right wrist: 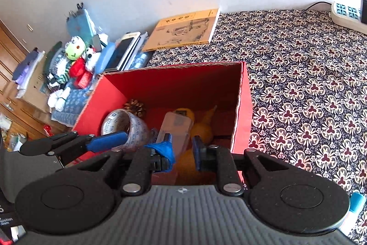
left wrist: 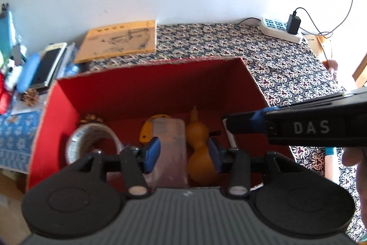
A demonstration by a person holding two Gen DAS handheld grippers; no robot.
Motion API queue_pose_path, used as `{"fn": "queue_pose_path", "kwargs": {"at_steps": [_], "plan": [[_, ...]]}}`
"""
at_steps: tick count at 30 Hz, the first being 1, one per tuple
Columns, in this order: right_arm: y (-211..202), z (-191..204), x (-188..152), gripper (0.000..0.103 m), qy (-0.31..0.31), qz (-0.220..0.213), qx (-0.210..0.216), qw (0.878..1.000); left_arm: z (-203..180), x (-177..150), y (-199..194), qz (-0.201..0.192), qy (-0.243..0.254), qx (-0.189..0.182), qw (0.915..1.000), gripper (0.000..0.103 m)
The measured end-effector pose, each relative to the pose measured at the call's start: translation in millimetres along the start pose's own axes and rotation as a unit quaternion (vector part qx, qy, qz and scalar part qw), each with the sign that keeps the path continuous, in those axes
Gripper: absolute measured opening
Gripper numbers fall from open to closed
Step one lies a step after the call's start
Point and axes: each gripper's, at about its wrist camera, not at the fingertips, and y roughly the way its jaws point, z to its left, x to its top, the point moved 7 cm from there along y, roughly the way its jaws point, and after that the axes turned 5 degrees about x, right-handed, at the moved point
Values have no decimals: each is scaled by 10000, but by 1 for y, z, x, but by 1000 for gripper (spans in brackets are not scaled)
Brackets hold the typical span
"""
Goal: Organize rigid objects
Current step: 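Move the right tool out of the box toward the white bottle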
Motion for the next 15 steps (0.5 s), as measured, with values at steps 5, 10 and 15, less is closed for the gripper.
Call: {"fn": "queue_pose_path", "kwargs": {"at_steps": [5,10,15], "plan": [[-14,-2,-8,1,80,-67,154,9998,-3,-2,-16,-75,56,354,9993,50],[-28,-8,-18,1,128,-117,283,9994,-13,-7,-30,-83,122,654,9977,52],[-41,-16,-30,1,246,-161,421,9987,-24,-13,-40,-48,137,802,9967,52]]}}
